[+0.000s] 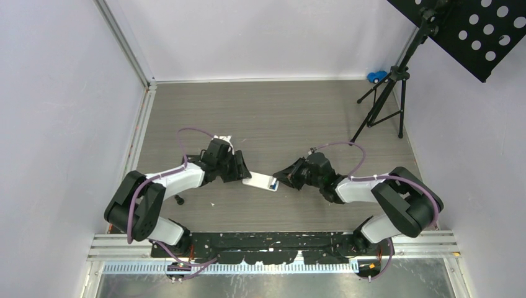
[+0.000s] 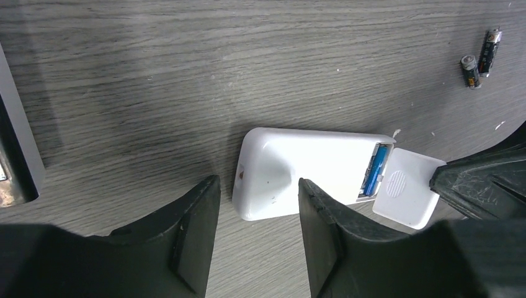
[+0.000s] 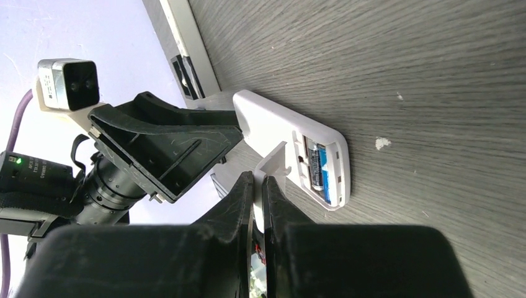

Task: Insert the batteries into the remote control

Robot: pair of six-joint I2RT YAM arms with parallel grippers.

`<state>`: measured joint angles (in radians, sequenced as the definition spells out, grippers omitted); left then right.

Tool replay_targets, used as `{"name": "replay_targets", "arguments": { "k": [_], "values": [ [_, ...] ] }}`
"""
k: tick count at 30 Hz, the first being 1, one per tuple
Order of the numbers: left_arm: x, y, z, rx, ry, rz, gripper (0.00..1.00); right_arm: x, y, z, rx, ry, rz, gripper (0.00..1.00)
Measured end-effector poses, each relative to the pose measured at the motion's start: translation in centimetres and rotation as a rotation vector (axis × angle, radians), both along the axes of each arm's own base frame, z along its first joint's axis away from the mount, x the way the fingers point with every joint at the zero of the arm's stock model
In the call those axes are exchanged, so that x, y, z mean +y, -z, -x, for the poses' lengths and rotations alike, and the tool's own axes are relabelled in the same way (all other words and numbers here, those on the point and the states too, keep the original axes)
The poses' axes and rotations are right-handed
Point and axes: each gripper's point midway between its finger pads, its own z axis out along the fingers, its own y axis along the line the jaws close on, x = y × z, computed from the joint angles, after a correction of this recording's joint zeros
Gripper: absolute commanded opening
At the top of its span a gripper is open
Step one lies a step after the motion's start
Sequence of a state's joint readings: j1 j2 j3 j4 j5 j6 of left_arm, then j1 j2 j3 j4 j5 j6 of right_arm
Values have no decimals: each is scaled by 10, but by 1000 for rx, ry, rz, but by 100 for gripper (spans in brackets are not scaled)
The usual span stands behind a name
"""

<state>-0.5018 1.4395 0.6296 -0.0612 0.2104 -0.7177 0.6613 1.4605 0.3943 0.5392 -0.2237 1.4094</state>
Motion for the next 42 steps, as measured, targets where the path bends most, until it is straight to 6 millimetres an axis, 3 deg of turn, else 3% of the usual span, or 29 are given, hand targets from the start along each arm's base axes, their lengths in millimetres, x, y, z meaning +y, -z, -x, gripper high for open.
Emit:
{"name": "replay_targets", "arguments": {
  "k": [9, 26, 42],
  "values": [
    [0, 3, 1, 9, 0, -3, 47, 3, 13, 3, 35, -22, 9, 1],
    [0, 3, 1, 10, -1, -1, 46, 9, 14, -1, 10, -30, -12, 0],
    [-1, 6, 2, 20, 5, 0, 37, 8, 15, -3, -69, -52, 25, 0]
  ]
}}
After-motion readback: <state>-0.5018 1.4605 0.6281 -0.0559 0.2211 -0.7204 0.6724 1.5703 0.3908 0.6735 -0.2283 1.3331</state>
